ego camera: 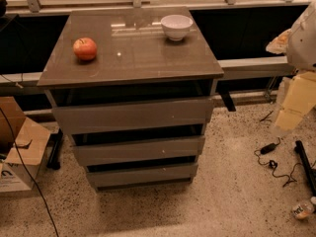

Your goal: Open top drawer

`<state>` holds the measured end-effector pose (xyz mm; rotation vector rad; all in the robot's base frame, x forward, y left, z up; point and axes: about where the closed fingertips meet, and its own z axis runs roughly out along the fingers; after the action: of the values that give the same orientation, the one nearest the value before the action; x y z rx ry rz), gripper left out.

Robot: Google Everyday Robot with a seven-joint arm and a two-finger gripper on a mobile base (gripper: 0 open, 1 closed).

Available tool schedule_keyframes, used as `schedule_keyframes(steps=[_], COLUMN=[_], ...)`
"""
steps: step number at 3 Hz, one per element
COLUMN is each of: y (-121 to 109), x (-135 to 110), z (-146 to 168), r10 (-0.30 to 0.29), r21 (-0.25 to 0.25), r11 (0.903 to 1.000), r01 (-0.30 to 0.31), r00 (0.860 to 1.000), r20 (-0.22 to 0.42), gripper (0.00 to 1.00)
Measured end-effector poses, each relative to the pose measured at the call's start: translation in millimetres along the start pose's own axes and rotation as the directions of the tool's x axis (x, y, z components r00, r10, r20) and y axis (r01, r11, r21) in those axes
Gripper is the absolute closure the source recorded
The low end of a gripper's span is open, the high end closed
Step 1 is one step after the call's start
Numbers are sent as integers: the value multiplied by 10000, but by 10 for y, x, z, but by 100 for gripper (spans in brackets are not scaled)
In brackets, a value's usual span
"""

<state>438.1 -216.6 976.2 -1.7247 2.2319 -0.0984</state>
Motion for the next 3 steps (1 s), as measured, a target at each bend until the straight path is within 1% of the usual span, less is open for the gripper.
schedule_keyframes(steps=[1, 2, 3], y=[0, -53, -280], x=[0, -78, -358], z=[1, 156, 565], r10=[-2, -369, -992], r21=[1, 224, 482], r11=[10000, 9991, 9946], r01=[2, 360, 920], r00=[10000, 9985, 9785], r20=[2, 411, 1806], gripper=[0, 0, 0])
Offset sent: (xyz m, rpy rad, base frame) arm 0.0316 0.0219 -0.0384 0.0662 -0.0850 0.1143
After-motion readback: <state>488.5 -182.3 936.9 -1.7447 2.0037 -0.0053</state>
